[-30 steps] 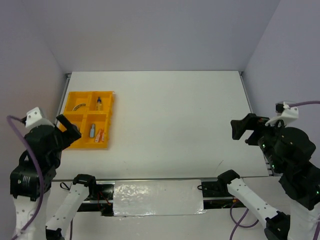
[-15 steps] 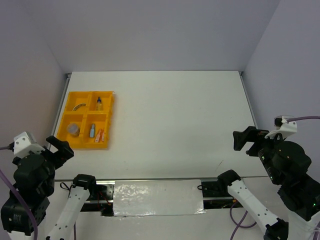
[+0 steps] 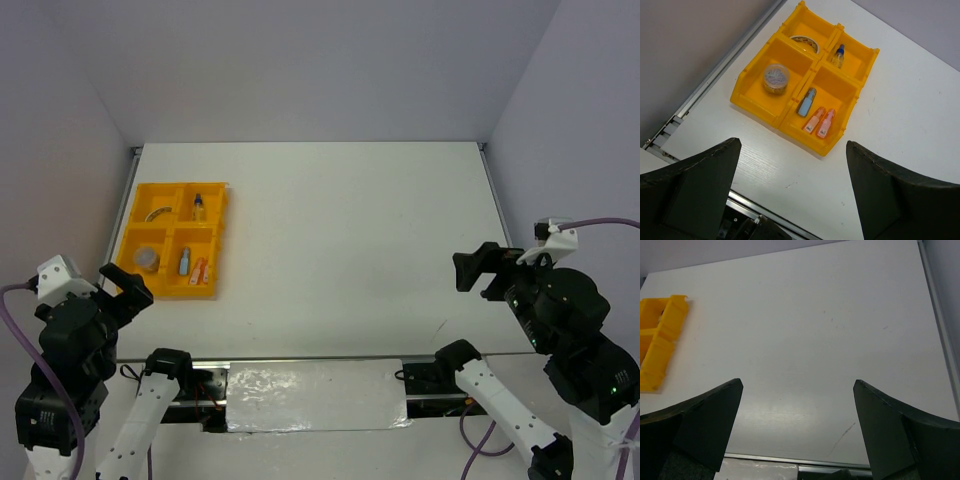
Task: Sort the stationery into containers
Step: Reset both arms
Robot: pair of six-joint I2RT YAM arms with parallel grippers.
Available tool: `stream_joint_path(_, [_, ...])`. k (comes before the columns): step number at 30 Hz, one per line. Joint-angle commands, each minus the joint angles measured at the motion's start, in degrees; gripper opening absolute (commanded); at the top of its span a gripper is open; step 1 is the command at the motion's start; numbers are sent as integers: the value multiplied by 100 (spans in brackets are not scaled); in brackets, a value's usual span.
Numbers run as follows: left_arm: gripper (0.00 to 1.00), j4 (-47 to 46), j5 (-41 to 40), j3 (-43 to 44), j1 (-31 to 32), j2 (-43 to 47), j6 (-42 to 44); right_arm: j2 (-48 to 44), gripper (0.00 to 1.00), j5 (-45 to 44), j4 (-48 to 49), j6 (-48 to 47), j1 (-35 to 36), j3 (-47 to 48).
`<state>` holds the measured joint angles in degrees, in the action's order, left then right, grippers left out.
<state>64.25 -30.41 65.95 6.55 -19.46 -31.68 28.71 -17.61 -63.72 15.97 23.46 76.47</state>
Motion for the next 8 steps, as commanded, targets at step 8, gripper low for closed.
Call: stream_joint_path(8, [99,-510,-149,-206,22,39,22,240,100,196,501,-15,0,26])
